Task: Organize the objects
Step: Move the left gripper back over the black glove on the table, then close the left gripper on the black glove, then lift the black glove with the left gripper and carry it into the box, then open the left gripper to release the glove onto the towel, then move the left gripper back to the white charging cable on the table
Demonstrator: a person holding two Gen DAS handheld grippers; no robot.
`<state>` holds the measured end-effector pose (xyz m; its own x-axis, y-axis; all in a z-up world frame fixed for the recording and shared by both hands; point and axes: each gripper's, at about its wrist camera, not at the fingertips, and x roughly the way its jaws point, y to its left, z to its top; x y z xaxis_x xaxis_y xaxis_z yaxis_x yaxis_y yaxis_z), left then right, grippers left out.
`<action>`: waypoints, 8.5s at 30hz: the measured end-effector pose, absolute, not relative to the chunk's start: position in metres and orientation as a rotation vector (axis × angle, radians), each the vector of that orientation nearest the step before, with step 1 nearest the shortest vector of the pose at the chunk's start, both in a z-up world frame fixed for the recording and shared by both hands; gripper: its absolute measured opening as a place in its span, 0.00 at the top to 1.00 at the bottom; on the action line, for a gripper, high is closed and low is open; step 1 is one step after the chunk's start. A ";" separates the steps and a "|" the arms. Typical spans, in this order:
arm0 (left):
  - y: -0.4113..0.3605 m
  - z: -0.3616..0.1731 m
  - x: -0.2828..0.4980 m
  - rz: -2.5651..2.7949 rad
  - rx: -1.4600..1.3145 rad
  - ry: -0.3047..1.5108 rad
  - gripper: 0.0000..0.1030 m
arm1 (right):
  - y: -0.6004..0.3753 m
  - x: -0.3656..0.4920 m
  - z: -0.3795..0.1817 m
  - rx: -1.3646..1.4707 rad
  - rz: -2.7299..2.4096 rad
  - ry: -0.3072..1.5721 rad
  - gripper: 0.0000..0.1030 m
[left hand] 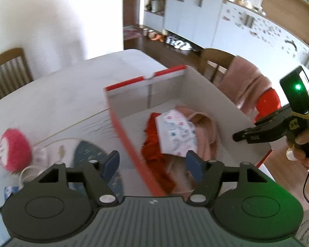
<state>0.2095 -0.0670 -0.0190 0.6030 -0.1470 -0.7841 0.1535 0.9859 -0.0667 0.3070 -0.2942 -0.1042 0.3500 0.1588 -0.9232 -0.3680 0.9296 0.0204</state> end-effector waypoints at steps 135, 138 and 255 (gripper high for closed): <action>-0.123 0.039 0.251 -0.447 0.100 0.840 0.90 | -0.290 0.293 -0.114 -0.256 0.397 1.157 0.97; -0.132 0.022 0.263 -0.452 0.110 0.884 0.90 | -0.289 0.293 -0.114 -0.258 0.399 1.157 0.97; 0.139 -0.109 0.177 0.289 -0.178 0.979 0.16 | -0.286 0.298 -0.110 -0.259 0.304 1.199 0.97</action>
